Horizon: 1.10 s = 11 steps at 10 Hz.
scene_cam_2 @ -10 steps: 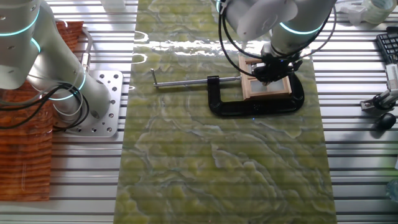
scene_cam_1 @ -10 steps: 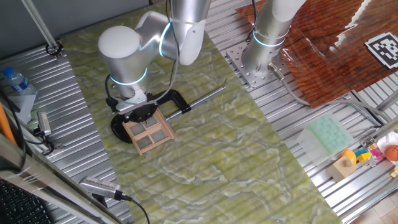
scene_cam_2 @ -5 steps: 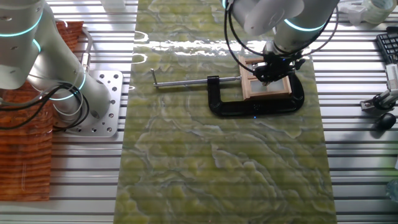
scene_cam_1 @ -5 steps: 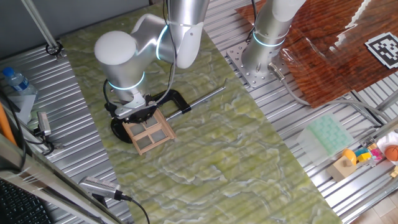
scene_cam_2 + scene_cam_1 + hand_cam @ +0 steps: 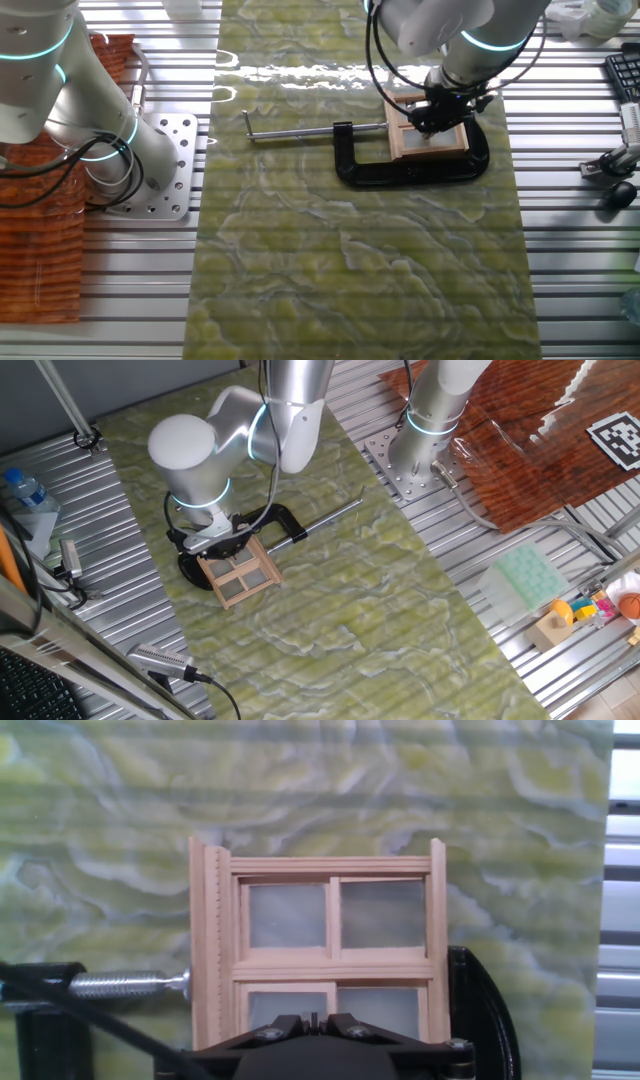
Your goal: Open a sliding window
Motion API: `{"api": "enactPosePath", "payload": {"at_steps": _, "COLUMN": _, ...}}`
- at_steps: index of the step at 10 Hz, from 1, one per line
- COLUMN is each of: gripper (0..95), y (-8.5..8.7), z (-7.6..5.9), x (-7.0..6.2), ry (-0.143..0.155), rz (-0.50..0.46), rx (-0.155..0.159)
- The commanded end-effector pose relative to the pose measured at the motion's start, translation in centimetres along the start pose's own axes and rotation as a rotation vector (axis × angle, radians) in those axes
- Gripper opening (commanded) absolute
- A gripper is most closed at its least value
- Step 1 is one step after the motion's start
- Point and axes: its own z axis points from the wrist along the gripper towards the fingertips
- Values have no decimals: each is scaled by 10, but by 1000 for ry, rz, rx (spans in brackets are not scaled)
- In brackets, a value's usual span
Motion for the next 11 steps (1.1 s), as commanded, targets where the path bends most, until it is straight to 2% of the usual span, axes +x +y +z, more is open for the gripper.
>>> {"api": "enactPosePath", "payload": {"at_steps": 1, "gripper": 0, "y": 0, "z": -1, "x": -1, "ry": -7, "rz": 3, "rx": -31}}
{"api": "enactPosePath", "payload": {"at_steps": 11, "gripper": 0, "y": -1, "z": -1, "x": 0, "ry": -6, "rz": 29, "rx": -54}}
